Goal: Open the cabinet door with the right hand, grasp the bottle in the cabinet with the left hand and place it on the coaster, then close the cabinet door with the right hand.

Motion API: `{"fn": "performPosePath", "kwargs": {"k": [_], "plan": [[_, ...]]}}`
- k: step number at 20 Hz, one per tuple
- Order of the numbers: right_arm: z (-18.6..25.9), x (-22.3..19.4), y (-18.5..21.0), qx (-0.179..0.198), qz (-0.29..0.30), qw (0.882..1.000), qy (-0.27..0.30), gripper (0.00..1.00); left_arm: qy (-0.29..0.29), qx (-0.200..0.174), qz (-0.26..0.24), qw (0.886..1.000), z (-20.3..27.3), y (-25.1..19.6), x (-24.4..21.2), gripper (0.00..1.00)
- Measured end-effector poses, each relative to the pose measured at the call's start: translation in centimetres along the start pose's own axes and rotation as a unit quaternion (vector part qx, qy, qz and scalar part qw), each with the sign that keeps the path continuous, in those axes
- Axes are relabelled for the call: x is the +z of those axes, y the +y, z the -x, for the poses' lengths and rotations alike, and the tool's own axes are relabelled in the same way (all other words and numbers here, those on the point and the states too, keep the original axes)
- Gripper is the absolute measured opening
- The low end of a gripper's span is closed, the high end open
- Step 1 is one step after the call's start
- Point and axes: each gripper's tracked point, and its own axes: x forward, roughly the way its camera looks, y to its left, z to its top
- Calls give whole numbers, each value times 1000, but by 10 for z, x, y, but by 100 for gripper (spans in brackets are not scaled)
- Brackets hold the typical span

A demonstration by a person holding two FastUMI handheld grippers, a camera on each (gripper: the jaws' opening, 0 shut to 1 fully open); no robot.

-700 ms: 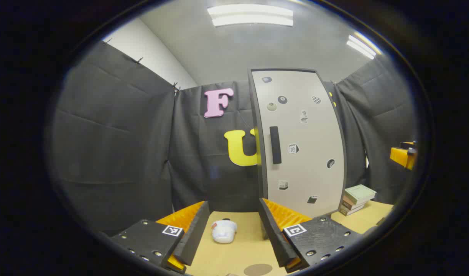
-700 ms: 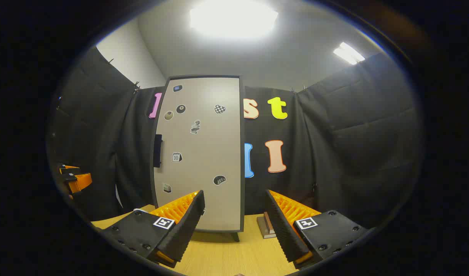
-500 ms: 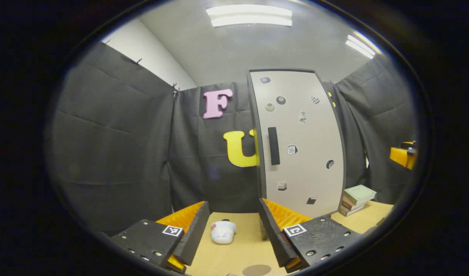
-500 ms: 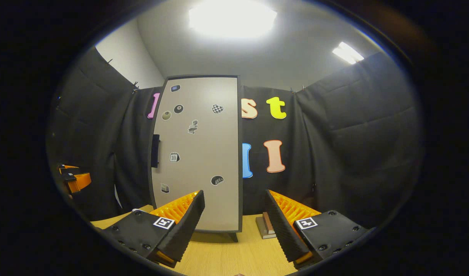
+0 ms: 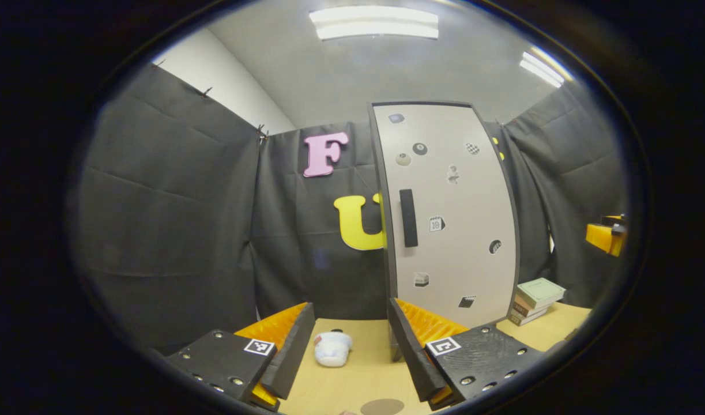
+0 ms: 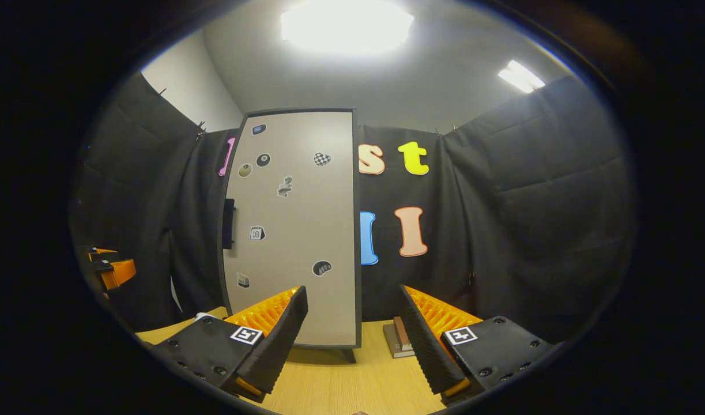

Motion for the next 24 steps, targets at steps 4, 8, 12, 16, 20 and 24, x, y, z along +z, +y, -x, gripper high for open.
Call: {"fn": "performPosePath", "kwargs": {"k": [4,8,12,16,20,24], "plan": [[-2,1,0,3,1,1000,-3,99,0,2,-2,1000,0,-1,1,78],[0,2,-3,2,-1,1000,-5,99,-1,4,-3,1000,4,-1,3,78],[4,1,-7,3,0,1000,-4,99,-3,5,-4,1000,9,-2,5,78],[7,-1,-11,10,5,1000,-2,99,-6,7,-4,1000,14,-10,9,78],[8,-2,-20,16,2,1000,-1,99,-8,11,-7,1000,23,-21,12,78],[5,2,-28,22,-3,1000,-6,99,-2,22,-6,1000,30,-27,8,78]]}}
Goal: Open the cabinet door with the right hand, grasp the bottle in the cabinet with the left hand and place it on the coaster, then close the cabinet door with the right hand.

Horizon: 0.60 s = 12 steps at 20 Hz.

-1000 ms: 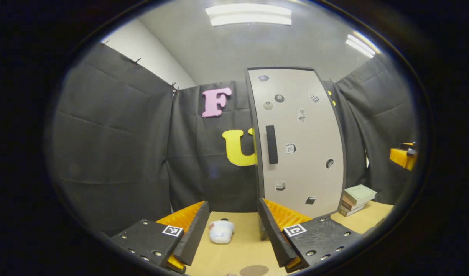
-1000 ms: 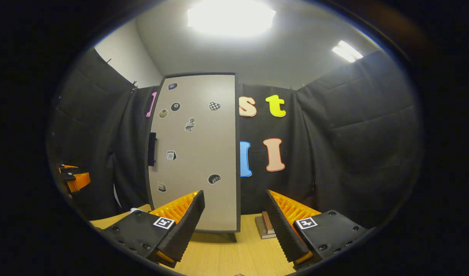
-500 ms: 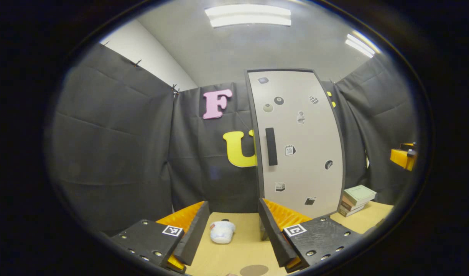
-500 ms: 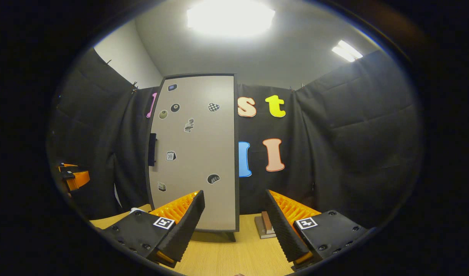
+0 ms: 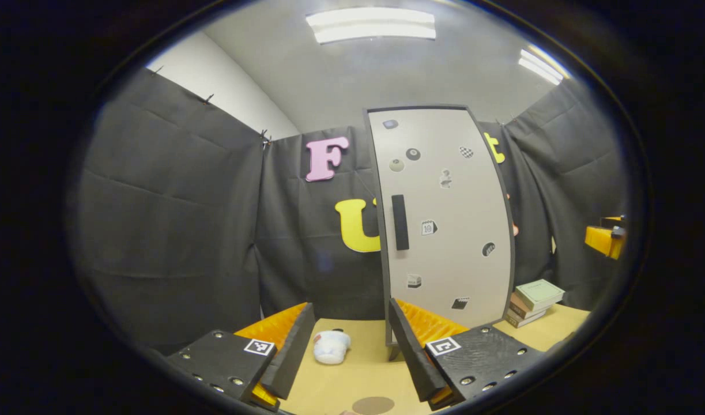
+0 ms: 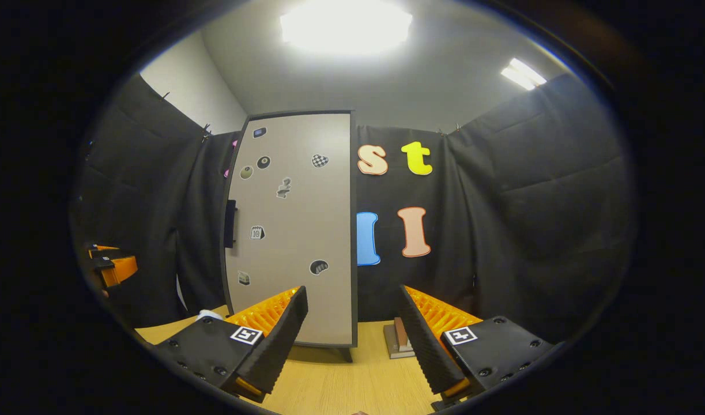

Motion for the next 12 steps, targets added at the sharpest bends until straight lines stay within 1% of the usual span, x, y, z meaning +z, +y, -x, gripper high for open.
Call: {"fn": "performPosePath", "kwargs": {"k": [2,4,6,7,8,12], "plan": [[-5,3,1,1,-4,1000,-2,99,8,4,2,1000,2,0,-5,78],[-12,3,6,7,-8,1000,4,96,11,10,2,1000,2,6,-9,78],[-23,6,18,16,-9,1000,5,95,10,17,3,1000,-2,13,-10,78],[-29,9,24,20,-10,1000,3,98,9,19,5,1000,-5,16,-11,78],[-36,12,30,23,-12,1000,2,98,10,20,6,1000,-10,21,-14,78],[-63,29,65,42,-14,999,-8,98,10,36,9,999,-27,51,-19,80]]}}
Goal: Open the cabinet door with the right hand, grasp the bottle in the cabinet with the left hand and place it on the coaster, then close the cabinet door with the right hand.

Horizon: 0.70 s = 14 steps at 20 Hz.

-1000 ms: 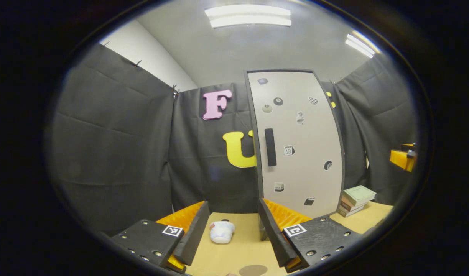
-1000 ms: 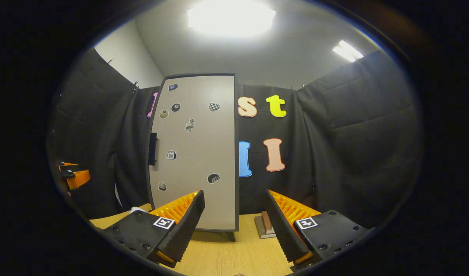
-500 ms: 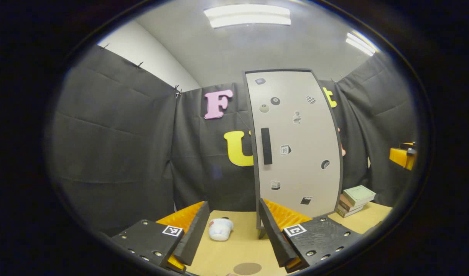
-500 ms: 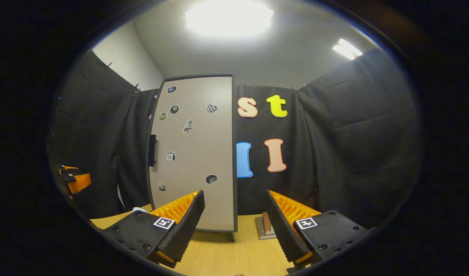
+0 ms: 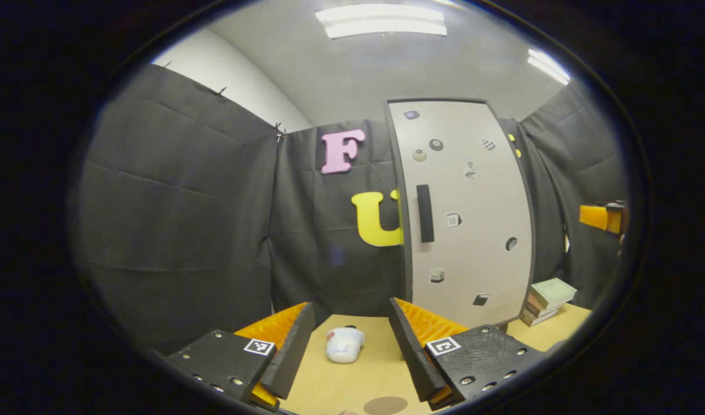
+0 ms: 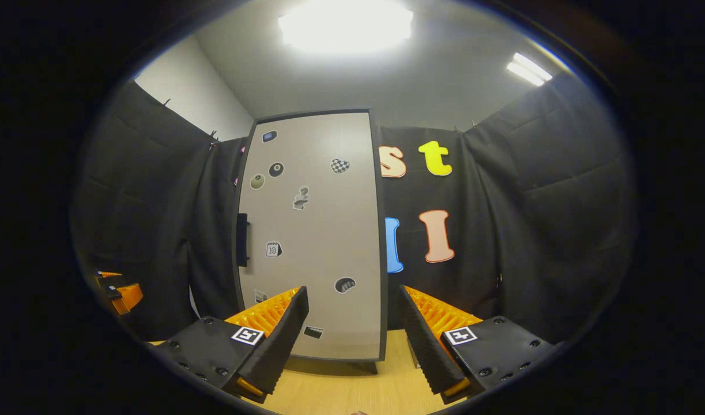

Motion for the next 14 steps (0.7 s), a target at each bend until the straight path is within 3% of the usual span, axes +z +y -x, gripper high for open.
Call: {"fn": "performPosePath", "kwargs": {"k": [14], "plan": [[-95,38,125,59,0,998,-18,98,8,83,-12,996,-27,128,-30,80]]}}
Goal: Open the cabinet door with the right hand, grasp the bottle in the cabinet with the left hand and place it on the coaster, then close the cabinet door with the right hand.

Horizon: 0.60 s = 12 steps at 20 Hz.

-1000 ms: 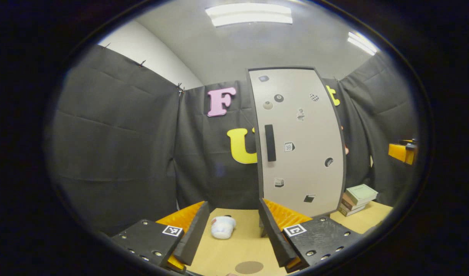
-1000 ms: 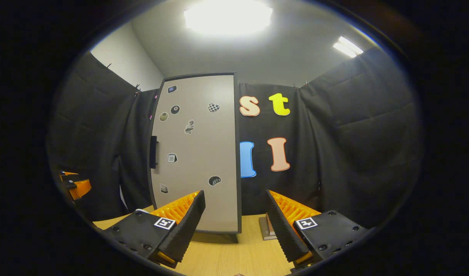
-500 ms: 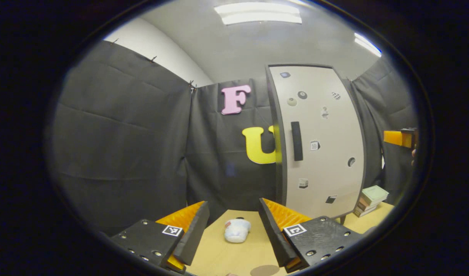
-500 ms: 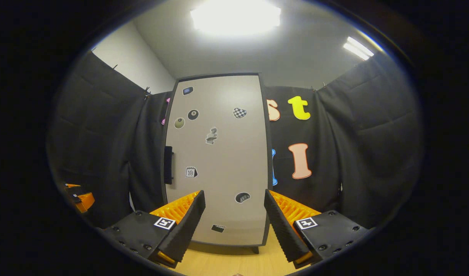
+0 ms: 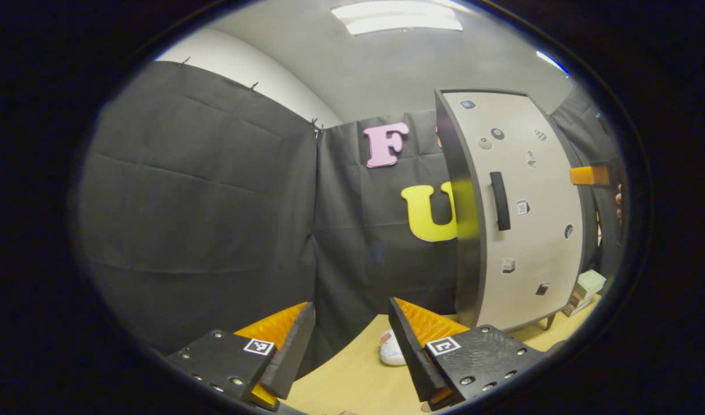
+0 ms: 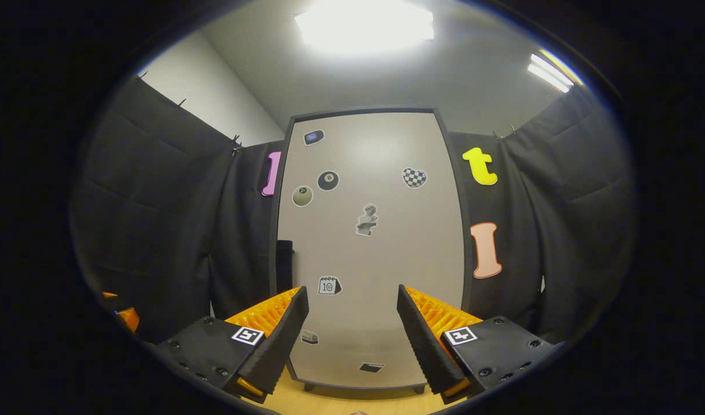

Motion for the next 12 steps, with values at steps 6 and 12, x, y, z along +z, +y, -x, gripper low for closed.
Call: {"fn": "performPosePath", "kwargs": {"k": [6,12], "plan": [[-39,-1,44,22,3,1000,6,95,8,22,-1,1000,-12,34,-15,80],[-77,-21,74,29,-5,999,36,98,14,37,-7,999,-27,53,-29,80]]}}
